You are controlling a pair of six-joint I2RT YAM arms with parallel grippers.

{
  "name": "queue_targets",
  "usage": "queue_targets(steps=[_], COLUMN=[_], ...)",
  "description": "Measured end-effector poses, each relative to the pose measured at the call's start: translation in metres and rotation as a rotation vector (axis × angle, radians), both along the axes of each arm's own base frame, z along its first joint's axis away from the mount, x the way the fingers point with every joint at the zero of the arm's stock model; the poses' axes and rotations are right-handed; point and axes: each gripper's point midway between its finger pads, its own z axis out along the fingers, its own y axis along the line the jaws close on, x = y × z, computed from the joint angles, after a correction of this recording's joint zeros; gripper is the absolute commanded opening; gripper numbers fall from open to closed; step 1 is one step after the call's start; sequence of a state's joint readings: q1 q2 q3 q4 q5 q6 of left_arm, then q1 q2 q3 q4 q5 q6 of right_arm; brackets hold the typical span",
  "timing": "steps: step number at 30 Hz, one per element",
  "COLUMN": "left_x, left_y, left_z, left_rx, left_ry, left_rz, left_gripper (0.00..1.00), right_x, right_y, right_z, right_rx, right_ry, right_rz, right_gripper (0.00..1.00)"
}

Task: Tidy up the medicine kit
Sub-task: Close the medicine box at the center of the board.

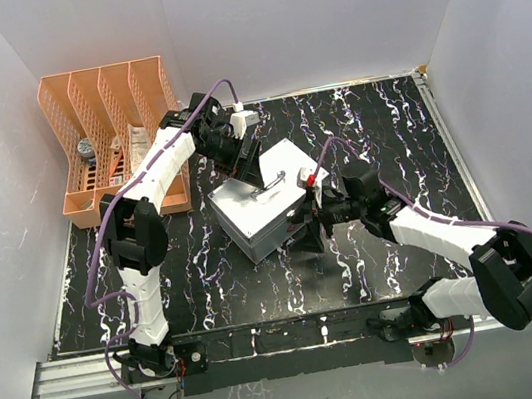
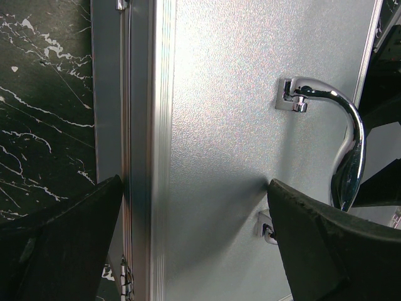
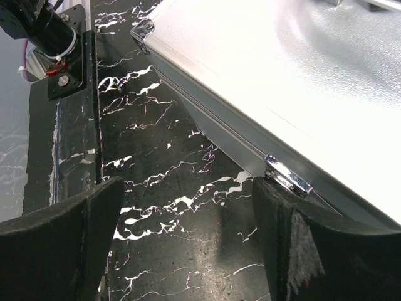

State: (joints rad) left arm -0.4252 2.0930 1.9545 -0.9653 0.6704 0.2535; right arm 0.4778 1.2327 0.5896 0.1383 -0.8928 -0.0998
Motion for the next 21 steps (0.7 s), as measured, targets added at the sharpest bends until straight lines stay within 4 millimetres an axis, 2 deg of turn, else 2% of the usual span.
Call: queue_targets(steps=[2,5,21], left_x=[0.0,0.0,0.0], left_y=[0.0,0.0,0.0], left_z=[-0.0002,-0.0002,-0.0001], left_rx=[0.0,0.0,0.0], left_ry=[0.0,0.0,0.0], left_rz=[0.0,0.0,0.0], left_gripper=[0.97,0.97,0.97], right_x=[0.0014,0.0044,0.0069], right_y=[0.0008,0.0028,0.0061], right_z=[-0.0007,-0.003,-0.0065], right_rx=[-0.004,-0.012,-0.037], right_ry=[0.007,0.023,0.032], right_rz=[0.001,0.006,0.01], right_gripper=[0.68,0.63,0.62])
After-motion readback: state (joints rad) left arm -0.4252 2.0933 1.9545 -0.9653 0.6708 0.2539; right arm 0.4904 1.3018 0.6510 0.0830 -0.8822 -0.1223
